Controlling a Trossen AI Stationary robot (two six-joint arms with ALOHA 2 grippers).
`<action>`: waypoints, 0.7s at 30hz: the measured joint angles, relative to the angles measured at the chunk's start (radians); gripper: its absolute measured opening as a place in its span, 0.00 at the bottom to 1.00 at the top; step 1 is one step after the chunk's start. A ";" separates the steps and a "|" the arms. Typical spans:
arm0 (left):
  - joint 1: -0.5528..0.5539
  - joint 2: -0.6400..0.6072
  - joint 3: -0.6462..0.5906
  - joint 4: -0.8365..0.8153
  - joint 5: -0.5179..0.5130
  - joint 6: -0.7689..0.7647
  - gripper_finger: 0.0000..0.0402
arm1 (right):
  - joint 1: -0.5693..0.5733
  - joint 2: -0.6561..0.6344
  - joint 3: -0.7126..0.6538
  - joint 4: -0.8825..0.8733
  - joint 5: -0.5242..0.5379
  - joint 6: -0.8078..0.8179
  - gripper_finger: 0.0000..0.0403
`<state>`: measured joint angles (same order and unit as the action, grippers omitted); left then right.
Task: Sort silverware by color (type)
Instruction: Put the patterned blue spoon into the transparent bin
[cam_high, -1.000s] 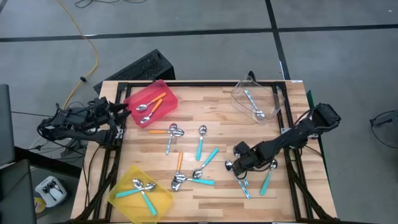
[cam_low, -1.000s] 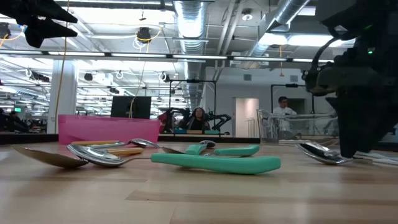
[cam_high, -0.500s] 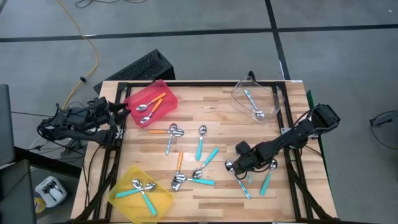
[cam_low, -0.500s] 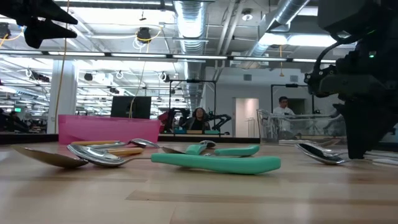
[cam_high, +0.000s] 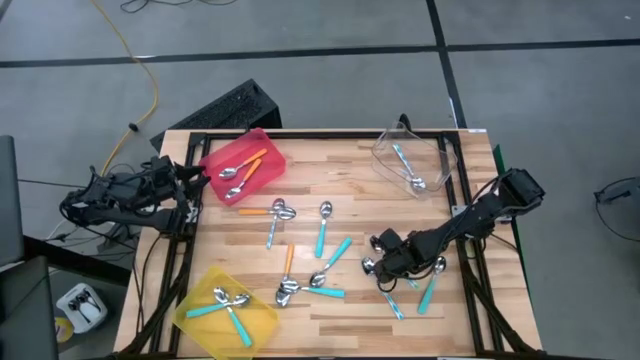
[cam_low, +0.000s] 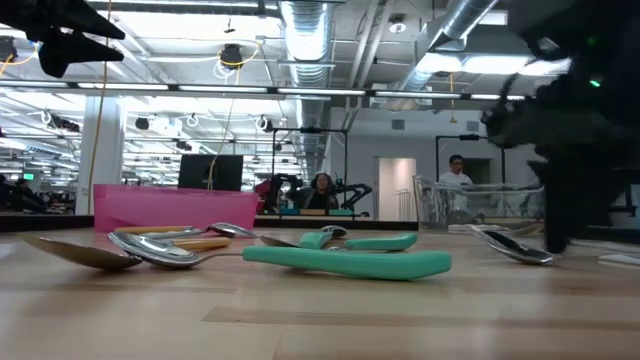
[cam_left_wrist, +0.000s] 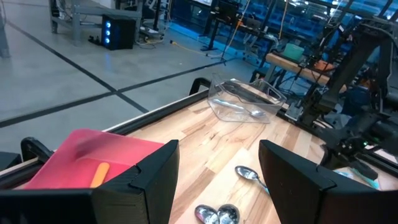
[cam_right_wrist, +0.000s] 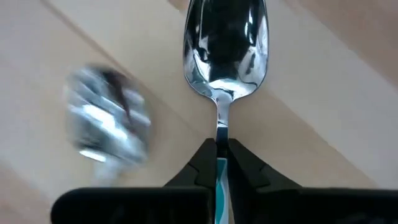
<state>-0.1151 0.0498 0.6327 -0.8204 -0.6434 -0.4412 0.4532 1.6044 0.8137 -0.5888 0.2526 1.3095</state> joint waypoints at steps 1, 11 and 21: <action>0.000 0.000 0.000 0.000 0.000 0.000 0.51 | -0.005 -0.006 0.006 0.008 0.012 -0.012 0.09; 0.000 0.000 0.000 0.000 0.000 0.000 0.51 | -0.090 -0.070 0.057 0.062 0.124 -0.230 0.09; 0.000 0.000 0.000 -0.001 -0.002 0.000 0.51 | -0.207 -0.098 0.072 0.504 0.149 -0.601 0.09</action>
<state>-0.1152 0.0496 0.6323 -0.8211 -0.6449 -0.4416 0.2457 1.5063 0.8852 -0.0850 0.4013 0.7083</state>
